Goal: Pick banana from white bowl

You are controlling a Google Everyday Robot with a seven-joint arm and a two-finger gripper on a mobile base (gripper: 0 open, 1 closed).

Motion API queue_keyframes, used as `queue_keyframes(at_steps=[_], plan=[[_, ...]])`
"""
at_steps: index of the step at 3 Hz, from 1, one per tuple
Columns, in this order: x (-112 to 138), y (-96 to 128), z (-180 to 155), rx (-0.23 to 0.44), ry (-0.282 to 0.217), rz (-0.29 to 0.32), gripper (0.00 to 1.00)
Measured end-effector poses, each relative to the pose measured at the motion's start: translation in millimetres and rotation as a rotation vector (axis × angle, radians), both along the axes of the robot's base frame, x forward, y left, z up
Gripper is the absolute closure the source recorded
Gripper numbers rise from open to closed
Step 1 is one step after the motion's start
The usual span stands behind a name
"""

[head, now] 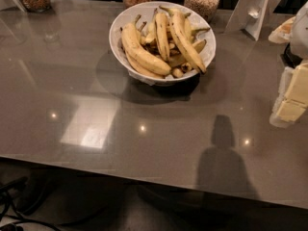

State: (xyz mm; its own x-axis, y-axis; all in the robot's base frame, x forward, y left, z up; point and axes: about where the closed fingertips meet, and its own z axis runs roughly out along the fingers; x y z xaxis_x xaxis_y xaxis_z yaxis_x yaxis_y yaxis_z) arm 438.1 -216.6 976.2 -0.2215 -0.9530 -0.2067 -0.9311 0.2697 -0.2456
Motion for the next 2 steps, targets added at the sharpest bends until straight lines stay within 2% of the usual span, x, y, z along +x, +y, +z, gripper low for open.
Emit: queue_keyframes(at_steps=[1, 2], plan=[[0.1, 0.0, 0.0, 0.000, 0.000, 0.000, 0.00], [5.2, 4.9, 1.2, 0.042, -0.018, -0.002, 0.00]])
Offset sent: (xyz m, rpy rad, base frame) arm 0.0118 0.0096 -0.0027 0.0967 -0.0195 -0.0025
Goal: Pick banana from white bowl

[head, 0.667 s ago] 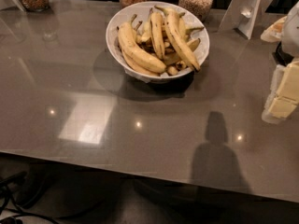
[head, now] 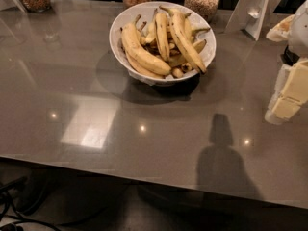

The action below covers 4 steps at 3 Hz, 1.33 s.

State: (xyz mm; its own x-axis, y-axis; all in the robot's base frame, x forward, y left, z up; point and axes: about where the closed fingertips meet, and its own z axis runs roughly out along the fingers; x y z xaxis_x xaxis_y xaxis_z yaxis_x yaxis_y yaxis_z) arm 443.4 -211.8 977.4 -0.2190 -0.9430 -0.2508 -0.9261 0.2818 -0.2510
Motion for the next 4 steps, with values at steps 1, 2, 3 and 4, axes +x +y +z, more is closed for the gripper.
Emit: queue_keyframes(at_steps=[1, 2, 3, 4], plan=[[17.9, 19.2, 0.9, 0.115, -0.034, -0.017, 0.00], [46.3, 47.9, 6.9, 0.213, -0.076, -0.072, 0.00], [77.8, 69.2, 16.5, 0.261, -0.117, -0.182, 0.00], [77.2, 70.3, 17.3, 0.289, -0.098, -0.250, 0.00]])
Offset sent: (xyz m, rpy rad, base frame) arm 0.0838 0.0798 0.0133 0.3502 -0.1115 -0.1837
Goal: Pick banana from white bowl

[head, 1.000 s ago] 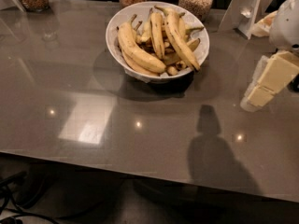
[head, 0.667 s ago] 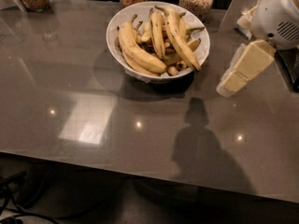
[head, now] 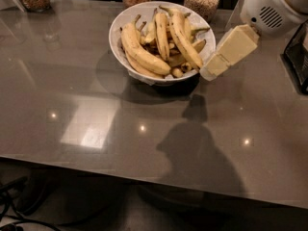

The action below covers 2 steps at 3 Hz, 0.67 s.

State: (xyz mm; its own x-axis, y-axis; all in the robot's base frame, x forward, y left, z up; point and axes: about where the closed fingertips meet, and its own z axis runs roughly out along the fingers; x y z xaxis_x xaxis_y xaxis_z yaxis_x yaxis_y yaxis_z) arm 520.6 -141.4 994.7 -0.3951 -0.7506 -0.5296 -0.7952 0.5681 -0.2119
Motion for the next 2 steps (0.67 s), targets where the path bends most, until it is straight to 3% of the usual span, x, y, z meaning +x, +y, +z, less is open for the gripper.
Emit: queue_keyframes(at_steps=[1, 2], plan=[[3.2, 1.9, 0.4, 0.028, -0.046, -0.030, 0.00], [14.0, 11.6, -8.6, 0.108, -0.116, -0.062, 0.00]])
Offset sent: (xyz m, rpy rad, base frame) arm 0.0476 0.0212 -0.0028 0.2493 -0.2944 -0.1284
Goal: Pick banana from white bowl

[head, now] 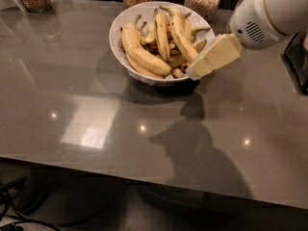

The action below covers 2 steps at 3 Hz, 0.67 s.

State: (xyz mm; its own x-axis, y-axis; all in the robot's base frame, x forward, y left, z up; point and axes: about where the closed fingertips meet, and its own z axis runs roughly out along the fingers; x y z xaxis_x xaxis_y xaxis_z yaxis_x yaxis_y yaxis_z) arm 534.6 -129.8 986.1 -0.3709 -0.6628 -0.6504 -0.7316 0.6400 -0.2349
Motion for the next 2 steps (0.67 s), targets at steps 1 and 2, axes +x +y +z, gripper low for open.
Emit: queue_keyframes(at_steps=[1, 2], plan=[[29.5, 15.2, 4.6, 0.086, -0.100, -0.019, 0.00], [53.7, 27.0, 7.4, 0.147, -0.163, -0.023, 0.10]])
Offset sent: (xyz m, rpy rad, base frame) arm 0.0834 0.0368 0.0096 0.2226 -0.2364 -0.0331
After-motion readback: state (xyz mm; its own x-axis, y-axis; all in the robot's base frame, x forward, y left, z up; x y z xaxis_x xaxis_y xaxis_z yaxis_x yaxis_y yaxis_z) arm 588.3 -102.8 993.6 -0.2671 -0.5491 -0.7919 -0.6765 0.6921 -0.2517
